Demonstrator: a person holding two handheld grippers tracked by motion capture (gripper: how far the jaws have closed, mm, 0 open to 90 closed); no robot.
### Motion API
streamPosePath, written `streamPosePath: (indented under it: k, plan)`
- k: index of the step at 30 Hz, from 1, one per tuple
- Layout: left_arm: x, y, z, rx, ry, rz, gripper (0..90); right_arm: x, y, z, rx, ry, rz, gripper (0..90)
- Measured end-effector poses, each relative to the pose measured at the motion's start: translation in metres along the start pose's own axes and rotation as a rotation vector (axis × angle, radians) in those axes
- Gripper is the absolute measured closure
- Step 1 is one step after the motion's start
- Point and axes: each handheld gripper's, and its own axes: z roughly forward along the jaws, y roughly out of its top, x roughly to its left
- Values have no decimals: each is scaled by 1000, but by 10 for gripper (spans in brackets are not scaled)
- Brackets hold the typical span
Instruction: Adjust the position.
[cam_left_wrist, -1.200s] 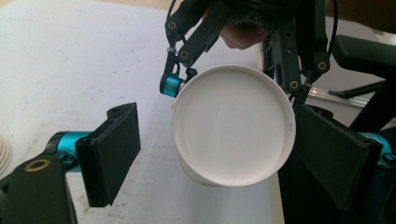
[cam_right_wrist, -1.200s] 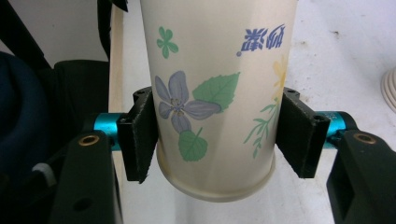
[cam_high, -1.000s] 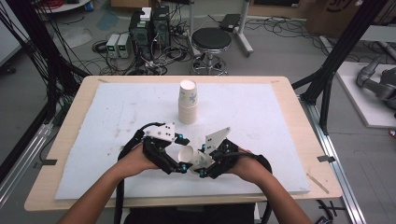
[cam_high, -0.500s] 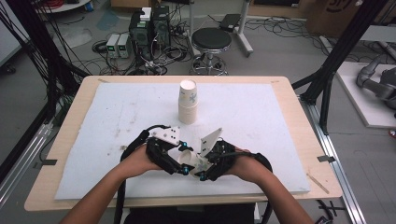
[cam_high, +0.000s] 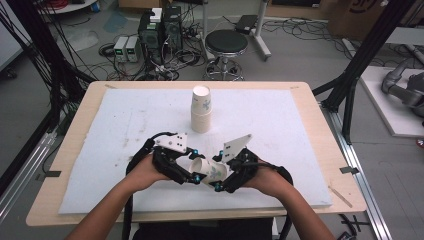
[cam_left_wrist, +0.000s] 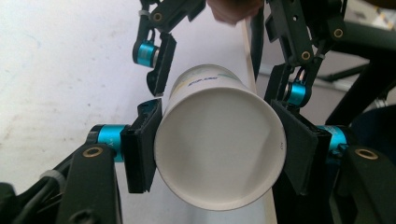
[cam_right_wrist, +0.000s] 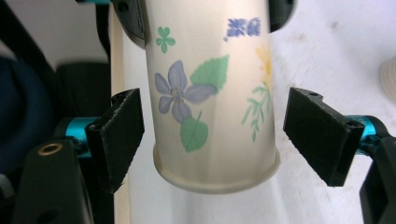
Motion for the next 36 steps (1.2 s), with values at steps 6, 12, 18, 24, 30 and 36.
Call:
streamPosePath:
  k: [6, 12, 18, 24, 30, 36]
  plan:
    - [0, -7, -5, -80, 19, -27, 371, -2, -15, -15, -175, -28, 60, 203]
    - [0, -17, -11, -177, 39, -46, 371, 1, -29, -24, -314, -79, 90, 202]
    - [-1, -21, -10, -222, 44, -46, 371, 3, -41, -24, -382, -120, 105, 202]
    - [-2, -26, -10, -269, 47, -42, 371, 6, -51, -22, -424, -133, 106, 202]
    - [-2, -29, -11, -305, 45, -38, 371, 6, -58, -20, -440, -120, 123, 203]
    - [-4, -29, -14, -342, 25, -33, 371, 6, -60, -17, -442, -93, 122, 206]
